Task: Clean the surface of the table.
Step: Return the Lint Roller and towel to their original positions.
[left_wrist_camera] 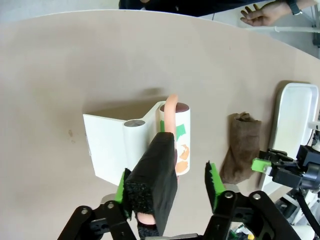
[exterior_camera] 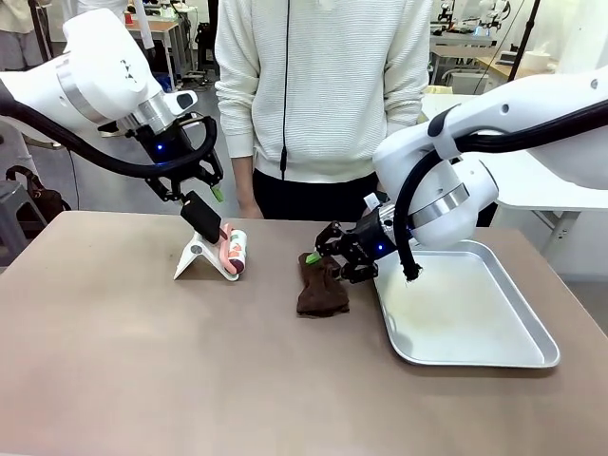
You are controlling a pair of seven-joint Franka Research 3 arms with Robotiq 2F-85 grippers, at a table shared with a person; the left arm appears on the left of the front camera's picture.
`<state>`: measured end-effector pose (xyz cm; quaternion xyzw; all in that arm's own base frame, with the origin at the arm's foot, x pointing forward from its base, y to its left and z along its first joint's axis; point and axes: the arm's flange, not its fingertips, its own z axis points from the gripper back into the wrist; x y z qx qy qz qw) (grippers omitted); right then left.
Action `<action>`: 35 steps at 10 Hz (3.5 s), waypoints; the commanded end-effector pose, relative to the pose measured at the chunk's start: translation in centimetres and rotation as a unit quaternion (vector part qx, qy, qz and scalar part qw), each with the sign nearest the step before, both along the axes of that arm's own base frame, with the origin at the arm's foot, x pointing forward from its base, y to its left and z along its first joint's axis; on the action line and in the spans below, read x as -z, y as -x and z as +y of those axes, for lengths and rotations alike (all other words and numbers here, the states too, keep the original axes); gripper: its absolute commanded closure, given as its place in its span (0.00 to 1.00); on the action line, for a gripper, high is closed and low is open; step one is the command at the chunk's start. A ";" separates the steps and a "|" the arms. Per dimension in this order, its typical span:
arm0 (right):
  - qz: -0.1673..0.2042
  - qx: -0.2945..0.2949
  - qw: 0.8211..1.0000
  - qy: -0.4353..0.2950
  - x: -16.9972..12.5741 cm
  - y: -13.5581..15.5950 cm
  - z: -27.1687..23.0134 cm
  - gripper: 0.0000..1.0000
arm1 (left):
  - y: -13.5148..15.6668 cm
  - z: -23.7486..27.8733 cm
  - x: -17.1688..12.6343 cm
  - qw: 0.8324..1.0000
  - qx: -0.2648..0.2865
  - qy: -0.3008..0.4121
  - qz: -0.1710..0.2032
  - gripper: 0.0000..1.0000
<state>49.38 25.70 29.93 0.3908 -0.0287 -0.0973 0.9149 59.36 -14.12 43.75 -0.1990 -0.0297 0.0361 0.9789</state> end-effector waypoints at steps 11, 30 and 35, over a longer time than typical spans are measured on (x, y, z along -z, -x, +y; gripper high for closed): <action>-0.017 0.023 0.999 -0.025 -3.1 1.1 -4.6 0.00 | 6.6 3.3 -4.4 0.997 -0.011 0.033 -0.065 0.00; -0.070 0.043 0.936 -0.342 -3.8 17.4 -35.5 0.00 | 21.8 28.6 7.5 0.861 0.092 0.486 -0.119 0.00; -0.070 0.043 0.936 -0.342 -3.8 17.4 -35.5 0.00 | 21.8 28.6 7.5 0.861 0.092 0.486 -0.119 0.00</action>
